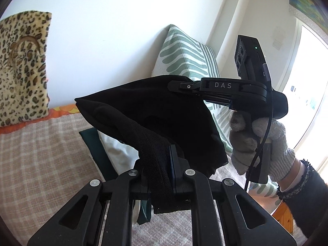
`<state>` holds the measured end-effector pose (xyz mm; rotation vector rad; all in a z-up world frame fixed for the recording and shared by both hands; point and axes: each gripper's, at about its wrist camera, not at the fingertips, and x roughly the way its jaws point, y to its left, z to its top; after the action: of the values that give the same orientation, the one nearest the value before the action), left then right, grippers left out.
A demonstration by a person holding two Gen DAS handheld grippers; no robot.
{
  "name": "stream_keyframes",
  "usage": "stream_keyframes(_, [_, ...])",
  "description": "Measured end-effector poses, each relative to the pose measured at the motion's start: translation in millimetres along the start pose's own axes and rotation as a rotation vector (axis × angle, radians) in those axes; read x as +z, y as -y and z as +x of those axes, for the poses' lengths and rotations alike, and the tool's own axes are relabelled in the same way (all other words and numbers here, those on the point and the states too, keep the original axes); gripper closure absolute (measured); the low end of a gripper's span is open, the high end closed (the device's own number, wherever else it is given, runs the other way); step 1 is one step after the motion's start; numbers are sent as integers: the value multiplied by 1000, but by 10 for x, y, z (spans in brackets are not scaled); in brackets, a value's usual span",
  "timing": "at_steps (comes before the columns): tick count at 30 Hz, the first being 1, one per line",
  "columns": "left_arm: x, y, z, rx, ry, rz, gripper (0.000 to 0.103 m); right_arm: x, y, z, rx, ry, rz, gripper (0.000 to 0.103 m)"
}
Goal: Fold small clothes
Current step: 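Carry the folded shirt with both tools to the clothes pile by the striped pillow, then lower the shirt onto the clothes pile and open both tools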
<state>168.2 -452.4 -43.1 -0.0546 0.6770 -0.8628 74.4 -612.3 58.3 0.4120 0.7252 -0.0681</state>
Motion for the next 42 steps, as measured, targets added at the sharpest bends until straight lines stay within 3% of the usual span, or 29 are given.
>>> stream_keyframes(9, [34,-26,401,7,-34,-3,92,122,427,199,-32,-3,21,94])
stream_keyframes(22, [-135,-134,843,40,-112,1,92,69,900,865,-67,-91,12,94])
stream_keyframes(27, [-209,-210,824,54,-155,-17,91,77,1046,988,-75,-112,-3,93])
stream_keyframes(31, [-281,-236,762,51,-200,-14,88,93,1193,1043,-132,-147,15,67])
stream_keyframes(37, [-336,-203,442,72,-201,30,82,158,1404,718,-192,-45,130,67])
stream_keyframes(40, [-292,-171,319,73,-176,54,82,196,1262,591,-221,-3,82,67])
stream_keyframes(42, [-246,-149,289,79,-159,69,82,187,1066,578,-182,-5,40,69])
